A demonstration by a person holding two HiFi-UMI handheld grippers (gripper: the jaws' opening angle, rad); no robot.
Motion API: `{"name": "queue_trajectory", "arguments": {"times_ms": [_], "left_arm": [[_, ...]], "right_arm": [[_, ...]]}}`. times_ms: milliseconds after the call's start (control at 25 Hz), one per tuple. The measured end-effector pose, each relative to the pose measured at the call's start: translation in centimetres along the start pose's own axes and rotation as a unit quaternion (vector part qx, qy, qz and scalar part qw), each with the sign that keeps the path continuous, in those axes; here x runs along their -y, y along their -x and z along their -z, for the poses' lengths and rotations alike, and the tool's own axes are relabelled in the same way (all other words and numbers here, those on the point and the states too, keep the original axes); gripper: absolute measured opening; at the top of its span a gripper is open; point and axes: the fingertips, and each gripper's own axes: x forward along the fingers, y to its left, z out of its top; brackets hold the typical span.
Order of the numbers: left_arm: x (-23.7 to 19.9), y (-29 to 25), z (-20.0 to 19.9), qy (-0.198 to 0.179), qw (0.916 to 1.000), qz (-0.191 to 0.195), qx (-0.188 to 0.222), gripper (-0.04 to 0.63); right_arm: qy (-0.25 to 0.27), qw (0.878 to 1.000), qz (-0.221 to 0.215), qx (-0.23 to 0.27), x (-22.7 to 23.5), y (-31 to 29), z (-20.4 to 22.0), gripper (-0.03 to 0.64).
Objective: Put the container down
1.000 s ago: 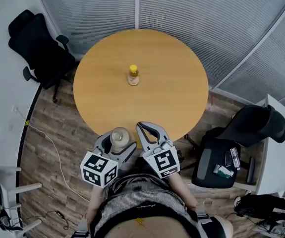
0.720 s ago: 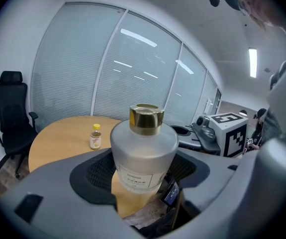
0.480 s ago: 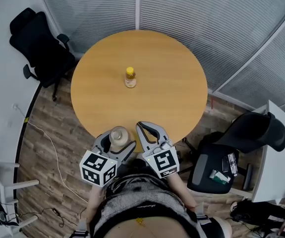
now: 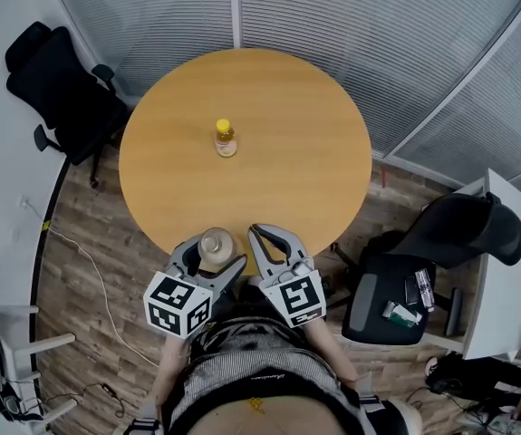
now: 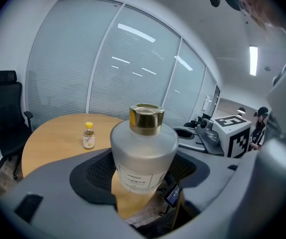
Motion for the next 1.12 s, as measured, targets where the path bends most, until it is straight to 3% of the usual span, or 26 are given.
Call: {"name": "queue_trajectory", "arguments": {"times_ms": [440, 1120], "left_arm": [[-0.2, -2.2, -1.4, -0.017, 0.9990, 0.040, -0.007, 0.330], [-6.0, -3.3, -4.2, -0.036, 0.9959, 0.083, -0.011, 0.330]], "right_arm": [[-0.016, 0.999, 0.039, -0.003, 2.3, -0.5, -0.1, 0.023], [-0.008, 0.997, 0.079, -0.014, 3.2, -6.3, -1.4, 0.023]]}}
